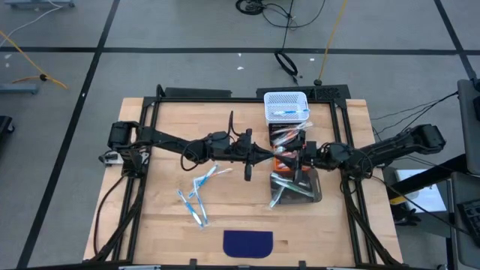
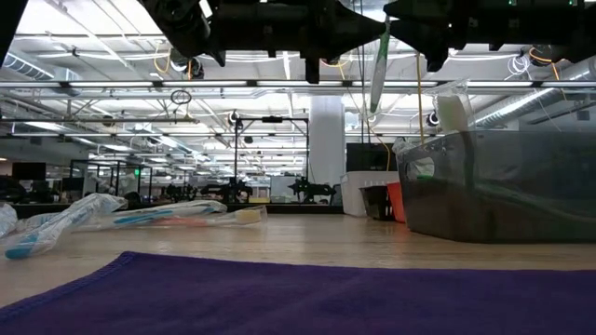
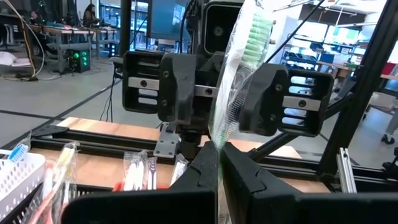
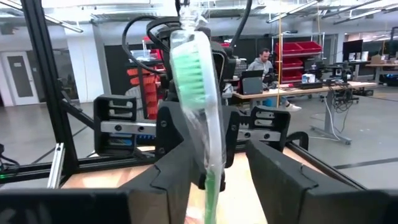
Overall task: Pick & Place Toothbrushes
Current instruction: Put the green toothbrush into the transparent black bin
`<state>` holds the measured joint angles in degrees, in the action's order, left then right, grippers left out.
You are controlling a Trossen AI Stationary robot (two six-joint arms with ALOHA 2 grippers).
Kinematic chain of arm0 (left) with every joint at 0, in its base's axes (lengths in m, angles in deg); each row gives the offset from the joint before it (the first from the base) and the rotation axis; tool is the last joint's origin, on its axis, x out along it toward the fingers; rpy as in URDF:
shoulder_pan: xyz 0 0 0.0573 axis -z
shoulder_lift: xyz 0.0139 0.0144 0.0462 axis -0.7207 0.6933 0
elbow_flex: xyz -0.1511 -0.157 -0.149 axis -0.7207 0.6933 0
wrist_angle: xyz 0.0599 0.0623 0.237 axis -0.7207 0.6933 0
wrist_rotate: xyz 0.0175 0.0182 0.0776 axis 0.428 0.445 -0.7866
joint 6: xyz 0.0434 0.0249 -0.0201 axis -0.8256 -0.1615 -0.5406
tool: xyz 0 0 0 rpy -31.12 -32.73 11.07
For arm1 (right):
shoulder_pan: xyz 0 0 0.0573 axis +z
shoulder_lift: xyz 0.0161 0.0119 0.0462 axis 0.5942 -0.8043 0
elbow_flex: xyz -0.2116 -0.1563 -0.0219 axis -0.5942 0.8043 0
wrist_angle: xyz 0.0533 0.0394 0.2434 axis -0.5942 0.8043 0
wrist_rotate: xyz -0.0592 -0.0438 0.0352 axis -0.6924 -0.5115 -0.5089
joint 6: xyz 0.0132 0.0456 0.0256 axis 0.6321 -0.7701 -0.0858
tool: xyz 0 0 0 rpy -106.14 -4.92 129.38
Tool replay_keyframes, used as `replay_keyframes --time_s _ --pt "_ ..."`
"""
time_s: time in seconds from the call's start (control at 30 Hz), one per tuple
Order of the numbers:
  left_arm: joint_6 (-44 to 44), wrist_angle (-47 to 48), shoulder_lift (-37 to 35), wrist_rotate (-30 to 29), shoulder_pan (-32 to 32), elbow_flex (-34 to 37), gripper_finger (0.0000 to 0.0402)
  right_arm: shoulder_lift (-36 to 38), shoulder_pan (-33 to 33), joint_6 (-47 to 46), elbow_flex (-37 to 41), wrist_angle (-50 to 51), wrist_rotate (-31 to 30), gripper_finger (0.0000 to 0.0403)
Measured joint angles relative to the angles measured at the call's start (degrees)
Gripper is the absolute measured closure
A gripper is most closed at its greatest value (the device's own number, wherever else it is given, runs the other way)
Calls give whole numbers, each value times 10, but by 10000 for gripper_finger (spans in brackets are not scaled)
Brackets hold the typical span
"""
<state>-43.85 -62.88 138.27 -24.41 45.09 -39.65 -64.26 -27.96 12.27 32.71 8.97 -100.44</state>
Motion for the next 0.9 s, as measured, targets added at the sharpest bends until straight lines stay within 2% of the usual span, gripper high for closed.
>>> replay_keyframes --time_s 0.1,0.23,0.3,0.53,0.7,0.9 --pt "0 2 0 0 0 0 400 -4 0 2 0 -14 0 291" --pt "0 7 0 0 0 0 399 -5 0 17 0 -14 1 369" --pt "0 7 0 -2 0 0 398 -5 0 21 0 -14 5 390" --pt "-1 9 0 -15 0 0 386 -5 -1 21 0 -11 10 397" --pt "-5 16 -1 -11 0 0 338 6 0 15 0 15 14 399" --pt "-3 61 -24 27 -2 0 274 74 15 11 0 101 15 400"
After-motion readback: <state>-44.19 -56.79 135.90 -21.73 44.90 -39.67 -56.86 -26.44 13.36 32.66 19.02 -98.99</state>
